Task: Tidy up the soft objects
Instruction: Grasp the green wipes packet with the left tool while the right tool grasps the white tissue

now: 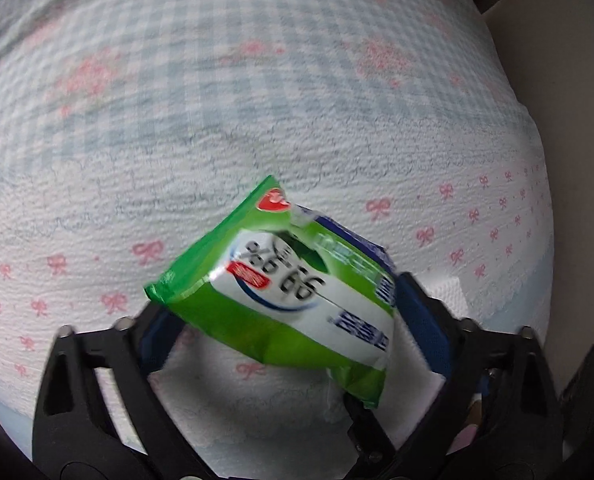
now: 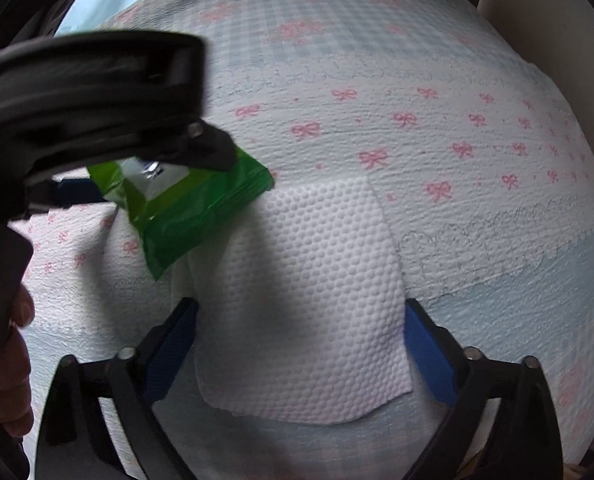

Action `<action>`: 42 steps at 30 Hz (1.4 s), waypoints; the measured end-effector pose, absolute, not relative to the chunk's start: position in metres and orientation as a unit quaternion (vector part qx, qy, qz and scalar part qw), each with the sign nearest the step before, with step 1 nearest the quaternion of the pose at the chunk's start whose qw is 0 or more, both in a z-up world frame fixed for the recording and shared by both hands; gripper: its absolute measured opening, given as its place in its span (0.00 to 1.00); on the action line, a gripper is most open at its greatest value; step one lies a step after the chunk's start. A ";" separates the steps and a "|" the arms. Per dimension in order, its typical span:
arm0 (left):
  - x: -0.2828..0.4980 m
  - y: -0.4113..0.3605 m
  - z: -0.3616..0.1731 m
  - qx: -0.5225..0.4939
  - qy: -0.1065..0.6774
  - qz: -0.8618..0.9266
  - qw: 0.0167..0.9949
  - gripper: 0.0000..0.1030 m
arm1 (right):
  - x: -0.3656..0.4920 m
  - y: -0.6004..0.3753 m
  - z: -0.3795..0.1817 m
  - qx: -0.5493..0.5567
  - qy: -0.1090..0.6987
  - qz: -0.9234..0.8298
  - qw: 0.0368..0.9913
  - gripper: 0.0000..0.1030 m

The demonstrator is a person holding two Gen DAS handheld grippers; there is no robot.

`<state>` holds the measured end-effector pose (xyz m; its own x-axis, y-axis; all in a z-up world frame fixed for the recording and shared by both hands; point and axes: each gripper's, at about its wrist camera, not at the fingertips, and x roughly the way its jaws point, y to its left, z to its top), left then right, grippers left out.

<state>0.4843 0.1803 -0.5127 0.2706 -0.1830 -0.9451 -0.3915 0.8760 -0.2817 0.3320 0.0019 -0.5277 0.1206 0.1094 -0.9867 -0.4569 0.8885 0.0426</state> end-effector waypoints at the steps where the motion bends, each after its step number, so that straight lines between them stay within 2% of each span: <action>1: 0.487 0.178 -0.509 -0.235 0.594 0.066 0.767 0.71 | 0.329 0.004 -0.525 -0.140 0.632 0.195 0.737 0.74; 2: 0.489 0.178 -0.508 -0.235 0.592 0.063 0.769 0.68 | 0.327 0.006 -0.524 -0.144 0.628 0.198 0.739 0.63; 3: 0.490 0.178 -0.507 -0.237 0.591 0.061 0.769 0.64 | 0.324 0.008 -0.522 -0.147 0.625 0.203 0.740 0.58; 4: 0.491 0.176 -0.506 -0.237 0.590 0.059 0.770 0.62 | 0.323 0.010 -0.520 -0.150 0.622 0.208 0.740 0.48; 5: 0.492 0.176 -0.505 -0.236 0.588 0.059 0.771 0.56 | 0.321 0.011 -0.519 -0.150 0.620 0.213 0.740 0.37; 7: 0.485 0.184 -0.501 -0.238 0.583 0.054 0.775 0.52 | 0.319 0.016 -0.517 -0.148 0.617 0.219 0.741 0.24; 9: 0.482 0.187 -0.498 -0.241 0.581 0.051 0.776 0.49 | 0.318 0.017 -0.515 -0.144 0.616 0.222 0.742 0.17; 15: 0.455 0.214 -0.474 -0.241 0.569 0.048 0.785 0.48 | 0.316 0.008 -0.498 -0.129 0.607 0.216 0.754 0.13; 23: 0.430 0.209 -0.406 -0.218 0.548 0.032 0.807 0.48 | 0.320 -0.018 -0.447 -0.091 0.598 0.194 0.773 0.13; 30: 0.399 0.194 -0.330 -0.190 0.521 0.015 0.832 0.48 | 0.308 -0.030 -0.368 -0.059 0.573 0.168 0.800 0.13; 37: 0.354 0.154 -0.246 -0.164 0.486 -0.016 0.858 0.48 | 0.276 -0.056 -0.280 -0.037 0.535 0.139 0.832 0.13; 42: 0.321 0.118 -0.205 -0.141 0.472 -0.050 0.869 0.48 | 0.246 -0.081 -0.226 -0.017 0.517 0.111 0.849 0.13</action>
<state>0.3210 0.1179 -0.2054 0.5498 -0.2192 -0.8060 -0.0469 0.9553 -0.2919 0.2464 -0.0810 -0.2264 0.4410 0.1710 -0.8811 -0.2053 0.9749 0.0864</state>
